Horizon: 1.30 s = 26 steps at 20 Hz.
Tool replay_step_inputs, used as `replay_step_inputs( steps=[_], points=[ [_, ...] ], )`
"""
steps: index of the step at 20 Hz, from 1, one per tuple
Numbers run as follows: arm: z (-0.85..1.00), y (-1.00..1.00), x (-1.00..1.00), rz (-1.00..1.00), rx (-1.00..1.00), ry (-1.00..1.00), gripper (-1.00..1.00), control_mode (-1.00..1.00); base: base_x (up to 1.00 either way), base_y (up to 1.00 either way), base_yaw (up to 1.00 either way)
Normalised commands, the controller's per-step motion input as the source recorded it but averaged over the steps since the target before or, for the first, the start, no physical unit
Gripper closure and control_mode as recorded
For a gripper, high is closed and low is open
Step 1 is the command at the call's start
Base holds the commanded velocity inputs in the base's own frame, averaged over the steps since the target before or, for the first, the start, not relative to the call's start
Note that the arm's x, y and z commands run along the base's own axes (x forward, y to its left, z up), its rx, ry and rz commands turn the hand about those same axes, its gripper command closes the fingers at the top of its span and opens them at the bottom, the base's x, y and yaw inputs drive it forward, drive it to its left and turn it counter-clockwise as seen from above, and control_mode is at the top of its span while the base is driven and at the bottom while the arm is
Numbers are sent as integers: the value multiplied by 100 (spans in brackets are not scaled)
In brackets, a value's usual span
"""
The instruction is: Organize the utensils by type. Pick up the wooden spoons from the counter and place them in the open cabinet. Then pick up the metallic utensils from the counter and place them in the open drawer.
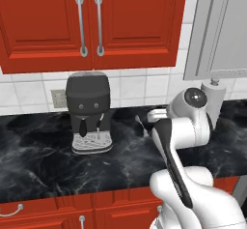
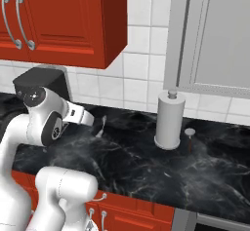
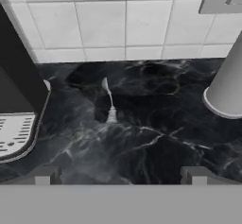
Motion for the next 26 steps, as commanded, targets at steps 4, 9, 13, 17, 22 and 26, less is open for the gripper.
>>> replay_step_inputs(
  steps=[4, 9, 13, 17, 22, 26],
  points=[
    [-47, 6, 60, 0, -5, 8, -100, -100, 0, 0, 0],
    [-44, 6, 37, 2, -2, 13, -100, -100, 0, 0, 0],
    [-28, 0, 53, 4, 0, 18, -100, -100, 0, 0, 0],
    [-24, 0, 50, 3, 0, 16, -100, -100, 0, 0, 0],
    [-30, 0, 58, 1, 0, 16, -100, -100, 0, 0, 0],
    [-37, 0, 64, 0, 0, 11, -100, -100, 0, 0, 0]
  ],
)
